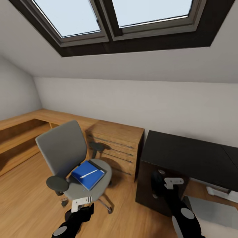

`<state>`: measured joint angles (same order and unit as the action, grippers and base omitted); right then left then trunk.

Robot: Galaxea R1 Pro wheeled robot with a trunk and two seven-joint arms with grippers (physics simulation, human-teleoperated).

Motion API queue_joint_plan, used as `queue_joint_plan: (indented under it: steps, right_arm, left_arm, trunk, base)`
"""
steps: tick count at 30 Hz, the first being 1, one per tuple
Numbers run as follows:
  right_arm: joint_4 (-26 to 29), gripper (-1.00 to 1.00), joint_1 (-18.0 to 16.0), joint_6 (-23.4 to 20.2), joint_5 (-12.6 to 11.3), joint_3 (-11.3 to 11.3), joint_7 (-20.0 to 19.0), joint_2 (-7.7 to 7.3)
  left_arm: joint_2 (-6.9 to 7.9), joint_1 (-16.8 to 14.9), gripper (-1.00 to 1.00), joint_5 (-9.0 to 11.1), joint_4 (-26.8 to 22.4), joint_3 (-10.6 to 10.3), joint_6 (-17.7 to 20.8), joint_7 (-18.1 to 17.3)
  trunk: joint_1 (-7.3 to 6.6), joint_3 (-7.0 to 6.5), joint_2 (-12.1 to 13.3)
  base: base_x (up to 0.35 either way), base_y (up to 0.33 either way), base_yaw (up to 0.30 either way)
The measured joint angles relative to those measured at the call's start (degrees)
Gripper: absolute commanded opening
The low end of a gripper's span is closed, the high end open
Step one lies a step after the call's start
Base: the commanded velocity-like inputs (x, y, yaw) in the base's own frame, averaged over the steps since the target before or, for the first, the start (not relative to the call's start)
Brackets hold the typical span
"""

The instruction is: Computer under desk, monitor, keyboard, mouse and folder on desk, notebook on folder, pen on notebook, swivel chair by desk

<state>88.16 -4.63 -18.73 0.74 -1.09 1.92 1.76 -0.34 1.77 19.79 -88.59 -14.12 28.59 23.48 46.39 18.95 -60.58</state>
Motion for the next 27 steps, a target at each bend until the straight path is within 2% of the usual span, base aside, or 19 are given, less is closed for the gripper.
queue_joint_plan:
  steps: [6, 27]
  right_arm:
    - [-0.1, -1.00, 0.0, 0.0, 2.2, 0.0, 0.0, 0.13]
    - [-0.5, -1.00, 0.0, 0.0, 2.6, 0.0, -0.1, 0.10]
  left_arm:
    - [-0.02, 0.0, 1.00, 0.0, 0.0, -0.5, 0.1, 0.0]
    - [-0.02, 0.0, 1.00, 0.0, 0.1, -0.6, 0.2, 0.0]
  trunk:
    - [0.00, 0.00, 0.0]
    - [0.00, 0.00, 0.0]
  base:
    - [0.330, 0.000, 0.000]
    - [0.330, -0.001, 0.000]
